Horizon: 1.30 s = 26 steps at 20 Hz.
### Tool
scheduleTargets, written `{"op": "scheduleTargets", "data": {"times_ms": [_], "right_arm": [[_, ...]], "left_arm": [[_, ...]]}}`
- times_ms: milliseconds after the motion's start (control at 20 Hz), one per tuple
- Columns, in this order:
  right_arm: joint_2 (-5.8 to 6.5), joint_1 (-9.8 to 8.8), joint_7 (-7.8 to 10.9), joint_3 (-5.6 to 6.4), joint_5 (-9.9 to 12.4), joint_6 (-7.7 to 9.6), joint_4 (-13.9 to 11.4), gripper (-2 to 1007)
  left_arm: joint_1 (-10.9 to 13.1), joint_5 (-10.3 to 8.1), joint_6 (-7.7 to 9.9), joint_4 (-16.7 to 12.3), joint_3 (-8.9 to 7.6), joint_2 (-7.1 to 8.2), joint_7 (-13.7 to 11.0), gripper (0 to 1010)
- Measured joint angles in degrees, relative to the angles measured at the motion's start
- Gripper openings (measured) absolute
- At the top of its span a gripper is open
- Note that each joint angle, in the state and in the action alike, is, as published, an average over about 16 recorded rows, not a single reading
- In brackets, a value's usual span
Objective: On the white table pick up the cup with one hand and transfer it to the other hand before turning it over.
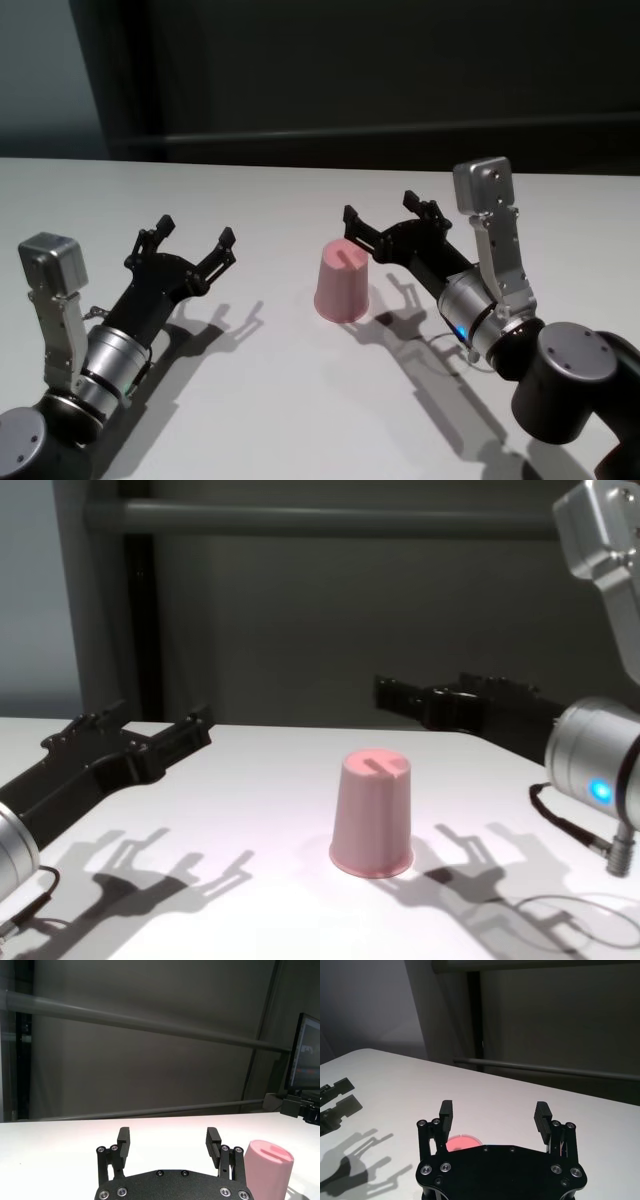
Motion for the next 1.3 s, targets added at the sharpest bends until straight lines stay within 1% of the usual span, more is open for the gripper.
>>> {"op": "scheduleTargets", "data": {"times_ms": [150,350,550,750,1000,1300], "right_arm": [[0.95,-1.33,-0.92,1.49,-0.5,-0.08,-1.1,1002],[2.26,-3.34,-1.85,3.83,-0.7,-0.35,-2.4,1002],[3.34,-5.31,-2.34,6.11,-0.5,-0.78,-3.4,1002],[4.03,-7.03,-2.55,7.92,-0.3,-1.3,-4.0,1002],[4.34,-8.87,-2.55,9.56,-0.2,-1.95,-4.1,1002],[4.06,-10.57,-2.4,10.67,-0.4,-2.59,-3.6,1002]], "left_arm": [[0.0,0.0,0.0,0.0,0.0,0.0,0.0,1003],[0.0,0.0,0.0,0.0,0.0,0.0,0.0,1003],[0.0,0.0,0.0,0.0,0.0,0.0,0.0,1003],[0.0,0.0,0.0,0.0,0.0,0.0,0.0,1003],[0.0,0.0,0.0,0.0,0.0,0.0,0.0,1003],[0.0,0.0,0.0,0.0,0.0,0.0,0.0,1003]]}}
